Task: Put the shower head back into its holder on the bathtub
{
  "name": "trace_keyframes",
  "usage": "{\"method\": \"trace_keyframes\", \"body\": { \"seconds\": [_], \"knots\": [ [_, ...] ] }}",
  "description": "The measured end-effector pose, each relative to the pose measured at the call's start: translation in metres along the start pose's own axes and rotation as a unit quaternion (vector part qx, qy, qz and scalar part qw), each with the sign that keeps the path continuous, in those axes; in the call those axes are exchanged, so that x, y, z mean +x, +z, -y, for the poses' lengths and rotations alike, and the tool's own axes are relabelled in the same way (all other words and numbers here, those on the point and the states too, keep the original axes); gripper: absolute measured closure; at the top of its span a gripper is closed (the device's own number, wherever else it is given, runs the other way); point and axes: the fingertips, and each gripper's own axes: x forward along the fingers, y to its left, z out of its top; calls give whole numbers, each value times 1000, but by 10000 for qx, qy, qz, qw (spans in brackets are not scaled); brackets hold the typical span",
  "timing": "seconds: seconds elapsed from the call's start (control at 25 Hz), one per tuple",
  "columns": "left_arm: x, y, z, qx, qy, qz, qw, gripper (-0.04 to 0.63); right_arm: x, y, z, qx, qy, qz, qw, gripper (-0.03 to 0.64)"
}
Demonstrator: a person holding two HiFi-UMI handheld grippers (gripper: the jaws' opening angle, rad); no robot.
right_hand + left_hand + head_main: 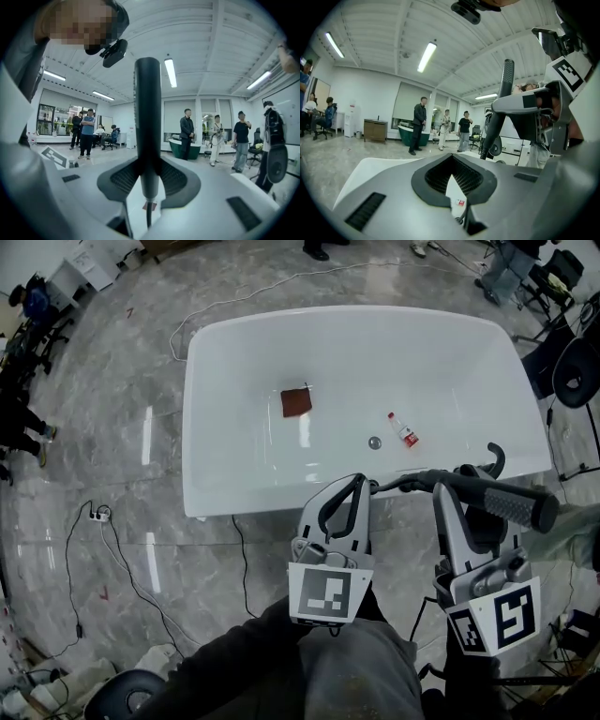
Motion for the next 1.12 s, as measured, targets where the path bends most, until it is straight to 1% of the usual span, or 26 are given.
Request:
{"method": "trace_keyframes", "body": {
  "seconds": [0.24, 0.6, 0.84, 1.12],
  "knots": [
    [11, -3, 4, 46, 18, -118, 9999, 592, 5, -19, 6, 146, 108, -133, 9997, 477],
    [33, -23, 10, 83, -15, -276, 9996, 592, 12, -58, 21, 328, 132, -403, 9986, 477],
    [43, -37, 3, 85, -20, -335, 9994, 592, 26, -90, 15, 362, 243, -599, 9973, 477],
    [53, -61, -4, 96, -59, -473, 9988, 592, 39, -130, 19, 416, 200, -703, 9965, 477]
  ]
}}
